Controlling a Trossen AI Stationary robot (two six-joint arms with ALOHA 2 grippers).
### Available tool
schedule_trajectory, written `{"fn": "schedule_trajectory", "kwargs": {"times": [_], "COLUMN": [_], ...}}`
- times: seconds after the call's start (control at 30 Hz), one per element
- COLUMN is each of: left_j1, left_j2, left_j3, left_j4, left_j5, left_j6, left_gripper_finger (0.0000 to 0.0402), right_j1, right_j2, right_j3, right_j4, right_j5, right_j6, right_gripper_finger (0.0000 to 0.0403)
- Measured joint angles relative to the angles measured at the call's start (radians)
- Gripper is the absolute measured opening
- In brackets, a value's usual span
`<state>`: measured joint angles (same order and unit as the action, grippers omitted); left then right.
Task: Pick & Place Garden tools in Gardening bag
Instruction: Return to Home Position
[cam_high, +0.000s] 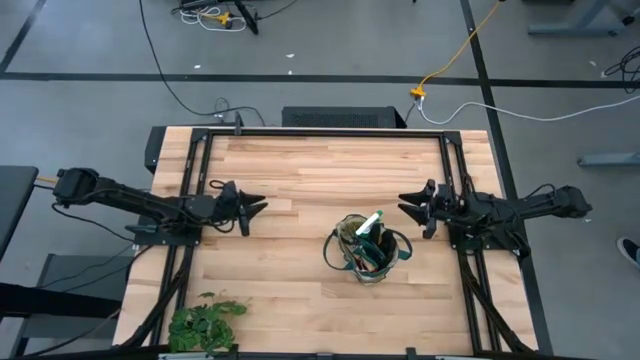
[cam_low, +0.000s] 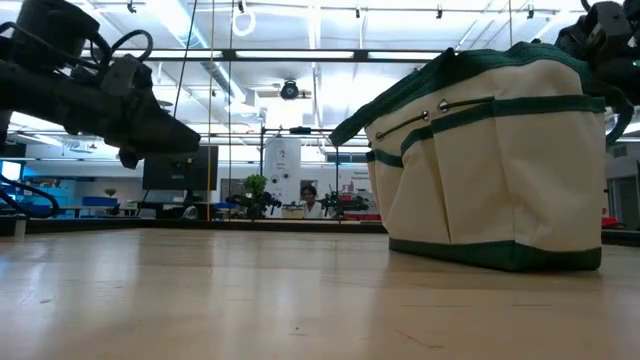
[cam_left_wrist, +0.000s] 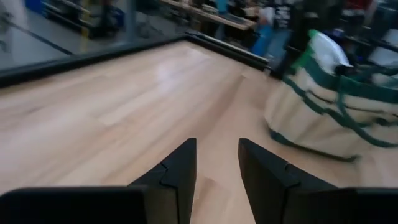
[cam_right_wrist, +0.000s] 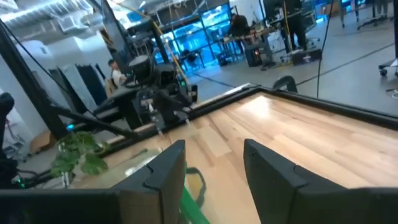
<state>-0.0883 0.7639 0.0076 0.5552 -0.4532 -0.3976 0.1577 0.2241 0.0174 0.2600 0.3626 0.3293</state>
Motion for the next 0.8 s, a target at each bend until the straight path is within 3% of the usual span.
{"fn": "schedule_trajectory", "kwargs": {"times": [0.17,0.33,0.5,0.8], "left_j1": [0.0,-0.001,-0.001,-0.001], "left_j2": [-0.025,-0.027,-0.025,-0.025], "left_j3": [0.0,0.0,0.0,0.0], "left_j4": [0.112,0.214,0.208,0.207], "left_j5": [-0.063,0.111,0.25,0.278], "left_j6": [0.025,0.108,0.114,0.114], "left_gripper_finger": [0.0126,0.0126,0.0126,0.0126], "right_j1": [0.0,0.001,0.001,0.001], "right_j2": [-0.061,-0.07,-0.069,-0.069], "right_j3": [0.0,0.0,0.0,0.0], "right_j4": [-0.038,-0.01,-0.016,-0.016], "right_j5": [-0.005,-0.066,-0.091,-0.091], "right_j6": [0.026,0.025,0.028,0.028], "right_gripper_finger": [0.0165,0.0165,0.0165,0.0165]}}
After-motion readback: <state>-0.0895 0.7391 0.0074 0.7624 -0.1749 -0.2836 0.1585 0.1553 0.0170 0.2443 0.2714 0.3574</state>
